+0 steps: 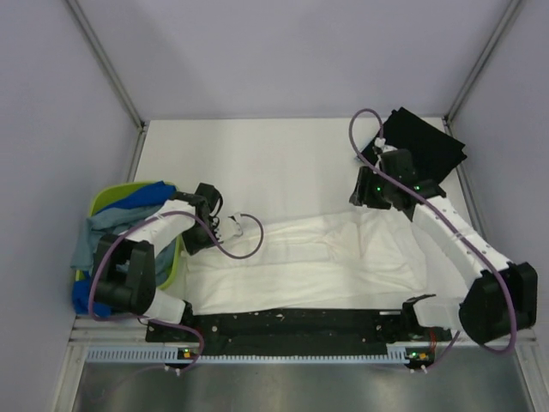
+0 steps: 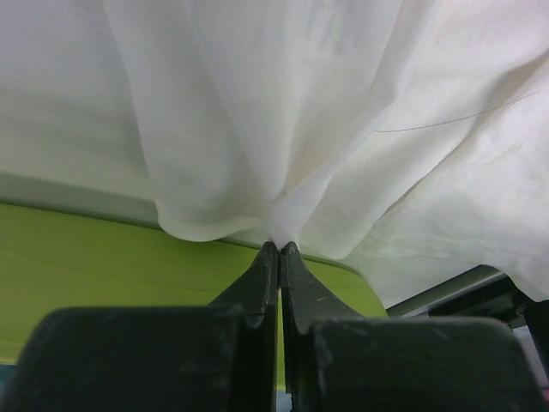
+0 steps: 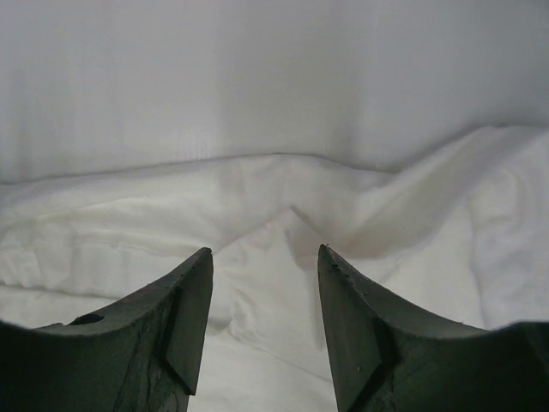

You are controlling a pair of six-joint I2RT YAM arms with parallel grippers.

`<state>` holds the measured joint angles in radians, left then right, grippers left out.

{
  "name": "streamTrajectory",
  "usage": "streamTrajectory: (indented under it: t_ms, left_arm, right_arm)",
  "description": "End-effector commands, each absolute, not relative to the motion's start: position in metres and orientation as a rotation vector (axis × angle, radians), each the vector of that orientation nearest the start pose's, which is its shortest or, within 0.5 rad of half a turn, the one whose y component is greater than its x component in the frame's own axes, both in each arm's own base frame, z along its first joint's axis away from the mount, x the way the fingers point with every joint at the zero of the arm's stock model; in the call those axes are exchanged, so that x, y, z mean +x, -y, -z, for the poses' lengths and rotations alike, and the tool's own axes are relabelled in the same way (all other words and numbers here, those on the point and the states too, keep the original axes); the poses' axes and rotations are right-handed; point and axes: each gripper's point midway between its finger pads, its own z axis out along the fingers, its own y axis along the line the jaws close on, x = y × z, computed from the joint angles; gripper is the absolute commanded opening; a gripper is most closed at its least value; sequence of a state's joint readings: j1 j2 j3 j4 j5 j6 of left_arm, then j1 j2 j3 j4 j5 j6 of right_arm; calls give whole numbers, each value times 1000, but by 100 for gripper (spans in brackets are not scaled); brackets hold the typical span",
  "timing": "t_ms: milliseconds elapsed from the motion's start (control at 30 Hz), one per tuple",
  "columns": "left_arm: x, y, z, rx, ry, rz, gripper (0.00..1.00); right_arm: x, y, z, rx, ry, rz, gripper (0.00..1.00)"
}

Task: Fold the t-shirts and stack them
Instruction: Fold the other side of the tshirt into a rectangle

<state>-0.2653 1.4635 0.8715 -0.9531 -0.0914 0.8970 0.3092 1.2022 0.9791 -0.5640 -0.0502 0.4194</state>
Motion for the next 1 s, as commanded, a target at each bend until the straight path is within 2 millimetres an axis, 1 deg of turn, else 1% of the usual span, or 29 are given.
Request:
streamTrajectory:
  t_ms: [0,33,100,200,233,267,300,367,400,500,600,633,700,833,900,967]
  left_arm:
    - [219,10,-44,1723,-2606,-156,0]
    - [220,10,-44,1719,-2604,-155,0]
    - [221,10,-45,1714,-2603,-159,0]
    - [223,10,-46,1722,-2593,-166,0]
    - [224,10,-45,1724,-2592,-166,0]
    - [224,9,-45,1721,-2596,-170,0]
    - [225,9,-45,1720,-2594,-174,0]
    - [225,9,-44,1725,-2593,-175,0]
    - [226,9,-44,1729,-2592,-180,0]
    - [229,8,-45,1732,-2581,-193,0]
    - [229,8,-45,1742,-2571,-195,0]
    - [230,8,-45,1746,-2568,-193,0]
    - [231,9,-46,1748,-2559,-193,0]
    - [233,10,-45,1759,-2542,-194,0]
    - [234,10,-45,1763,-2535,-195,0]
    - [234,10,-44,1768,-2530,-196,0]
  right_arm:
    - [316,-147,-142,-157,-2486,-467,52]
    - [318,-153,-137,-178,-2505,-479,53]
    - [316,-165,-121,-231,-2561,-504,53]
    - [309,-169,-99,-263,-2634,-486,52]
    - [307,-167,-93,-262,-2653,-475,46]
    - [304,-165,-87,-253,-2674,-464,37]
    - [300,-163,-82,-249,-2691,-457,25]
    - [292,-158,-80,-238,-2709,-436,8]
    - [285,-150,-76,-214,-2736,-396,0]
    - [266,-127,-75,-136,-2773,-274,0]
    - [242,-112,-76,-24,-2799,-260,0]
    - [235,-110,-77,11,-2808,-273,0]
    - [219,-112,-78,79,-2820,-333,0]
    - [188,-128,-77,185,-2870,-522,0]
    - [170,-130,-71,220,-2913,-561,0]
    - [157,-127,-69,243,-2941,-555,0]
